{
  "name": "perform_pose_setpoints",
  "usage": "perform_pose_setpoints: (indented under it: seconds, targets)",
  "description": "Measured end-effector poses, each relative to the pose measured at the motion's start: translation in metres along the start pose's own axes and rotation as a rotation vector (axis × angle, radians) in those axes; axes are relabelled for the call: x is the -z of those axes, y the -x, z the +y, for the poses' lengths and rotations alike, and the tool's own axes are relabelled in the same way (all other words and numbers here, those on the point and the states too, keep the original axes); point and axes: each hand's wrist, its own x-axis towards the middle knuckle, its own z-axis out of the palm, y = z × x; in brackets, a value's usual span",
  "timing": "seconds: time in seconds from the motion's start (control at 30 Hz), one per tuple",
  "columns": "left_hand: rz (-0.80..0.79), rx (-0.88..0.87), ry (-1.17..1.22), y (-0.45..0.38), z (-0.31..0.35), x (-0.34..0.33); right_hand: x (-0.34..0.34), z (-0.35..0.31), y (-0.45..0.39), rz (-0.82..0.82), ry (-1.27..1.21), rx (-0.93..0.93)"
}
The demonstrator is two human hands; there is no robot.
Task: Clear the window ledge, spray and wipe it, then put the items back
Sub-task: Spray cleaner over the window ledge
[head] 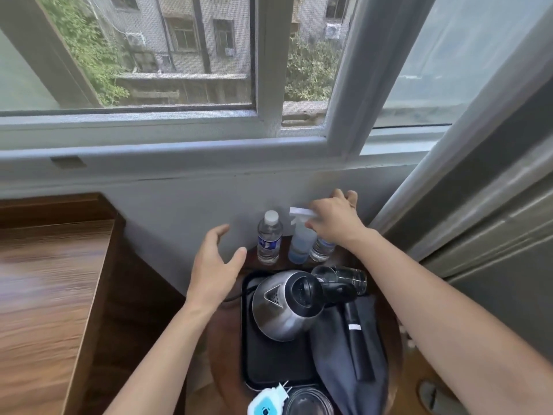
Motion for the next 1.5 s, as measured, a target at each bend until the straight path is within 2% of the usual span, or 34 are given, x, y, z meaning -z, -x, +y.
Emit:
perform_pose_setpoints:
  seconds: [0.37,0.53,0.77,0.93,1.1,1.17,1.2,1.27,1.37,1.43,1.5]
  targets:
    - [-0.002,-0.056,0.013,0.005,0.026,0.006,0.018,0.006,0.015,0.119,0.003,0.124]
    - [-0.047,-0.108,0.012,0.008,0.057,0.003,0.078,0.005,0.018,0.201,-0.039,0.135]
    - [-0.211,-0.265,-0.068,-0.001,0.125,-0.004,0.192,-0.015,0.032,0.387,-0.077,0.153]
    - [-0.152,-0.349,0.014,0.001,0.164,0.001,0.251,-0.044,0.048,0.464,-0.234,0.207]
    - [0.07,-0.391,0.059,0.015,0.175,0.035,0.282,-0.084,0.062,0.479,-0.442,0.288]
    - [0.116,-0.407,0.113,0.025,0.172,0.053,0.285,-0.101,0.07,0.501,-0.627,0.377]
    - [0.13,-0.409,0.134,0.031,0.17,0.064,0.284,-0.11,0.074,0.466,-0.766,0.419]
    - [0.143,-0.397,0.164,0.044,0.164,0.084,0.275,-0.126,0.082,0.26,-1.019,0.485]
    - [0.14,-0.354,0.171,0.063,0.146,0.115,0.246,-0.151,0.085,-0.05,-1.144,0.597]
    - [0.131,-0.337,0.143,0.077,0.132,0.138,0.23,-0.177,0.088,-0.143,-1.197,0.655]
    - [0.141,-0.307,0.115,0.092,0.116,0.161,0.221,-0.21,0.095,-0.163,-1.235,0.695]
